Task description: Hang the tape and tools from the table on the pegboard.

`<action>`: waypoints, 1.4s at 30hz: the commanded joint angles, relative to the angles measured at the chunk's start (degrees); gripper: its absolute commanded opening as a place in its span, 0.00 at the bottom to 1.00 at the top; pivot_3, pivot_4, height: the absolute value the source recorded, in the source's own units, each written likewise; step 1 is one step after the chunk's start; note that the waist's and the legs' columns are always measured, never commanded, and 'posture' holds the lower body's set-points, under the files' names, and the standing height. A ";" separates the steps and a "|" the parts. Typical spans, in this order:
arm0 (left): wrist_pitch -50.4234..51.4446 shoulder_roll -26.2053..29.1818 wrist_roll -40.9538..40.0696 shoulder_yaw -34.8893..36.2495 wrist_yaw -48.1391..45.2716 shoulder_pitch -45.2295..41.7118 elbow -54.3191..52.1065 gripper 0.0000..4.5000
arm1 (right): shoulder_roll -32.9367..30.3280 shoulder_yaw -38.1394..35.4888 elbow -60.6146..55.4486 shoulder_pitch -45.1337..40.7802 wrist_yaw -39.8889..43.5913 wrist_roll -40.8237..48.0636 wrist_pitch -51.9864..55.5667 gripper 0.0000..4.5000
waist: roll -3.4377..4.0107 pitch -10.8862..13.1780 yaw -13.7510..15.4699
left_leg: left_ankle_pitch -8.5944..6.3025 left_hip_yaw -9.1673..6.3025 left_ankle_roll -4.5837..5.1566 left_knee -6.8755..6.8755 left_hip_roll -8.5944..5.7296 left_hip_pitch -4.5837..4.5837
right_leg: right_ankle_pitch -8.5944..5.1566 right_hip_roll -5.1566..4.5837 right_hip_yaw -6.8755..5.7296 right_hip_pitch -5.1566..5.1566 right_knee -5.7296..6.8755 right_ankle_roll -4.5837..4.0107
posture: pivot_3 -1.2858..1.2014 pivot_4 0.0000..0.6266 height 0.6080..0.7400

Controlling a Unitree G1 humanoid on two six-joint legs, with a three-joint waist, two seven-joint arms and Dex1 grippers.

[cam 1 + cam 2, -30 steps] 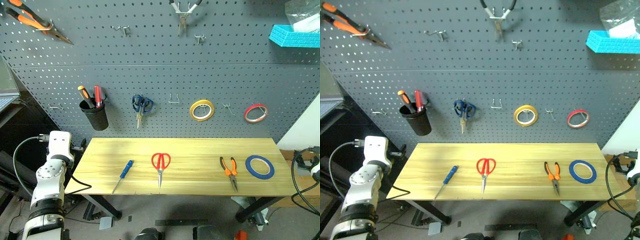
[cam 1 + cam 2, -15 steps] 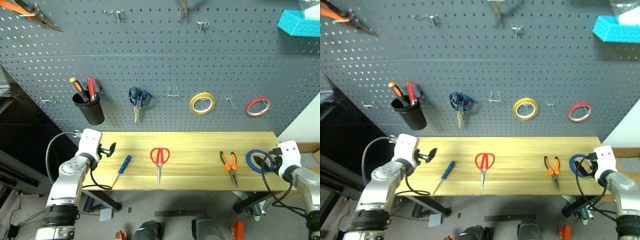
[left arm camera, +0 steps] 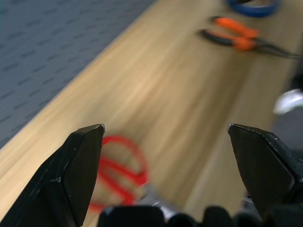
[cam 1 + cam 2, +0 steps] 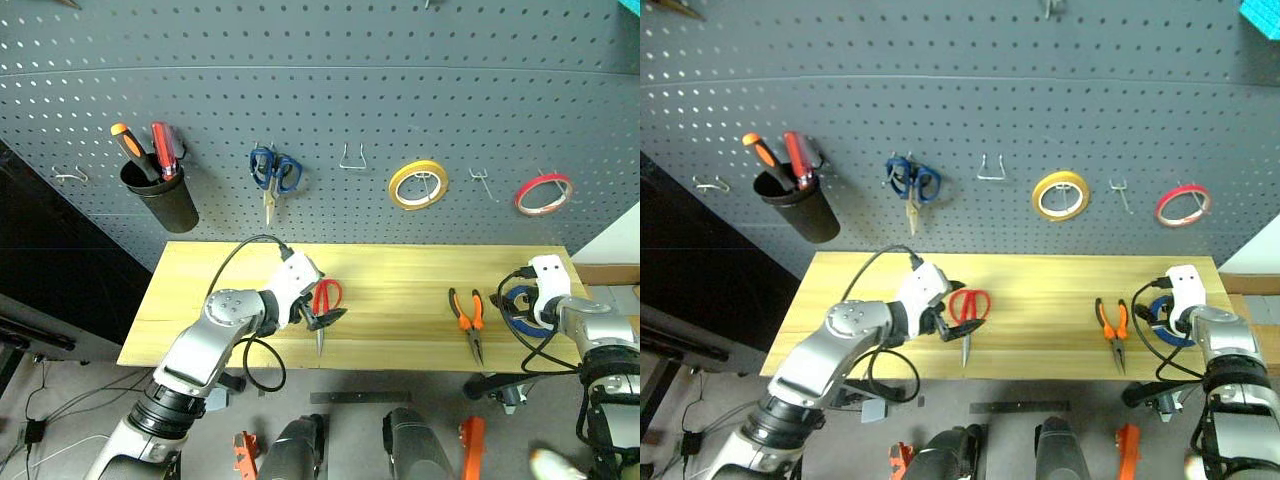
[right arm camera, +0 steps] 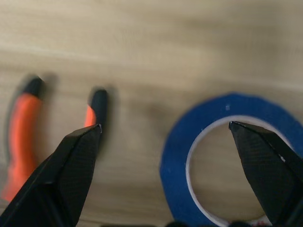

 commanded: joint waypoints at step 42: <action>-18.36 -5.52 -9.73 10.85 -7.00 -3.12 6.33 1.00 | 4.28 0.34 -89.79 28.30 -13.08 -14.03 20.11 0.09 | 0.28 0.14 -1.03 | -0.10 0.68 0.09 0.55 0.15 -0.53 | 0.32 0.16 0.72 -0.83 0.26 0.61 | 0.40 0.31 1.00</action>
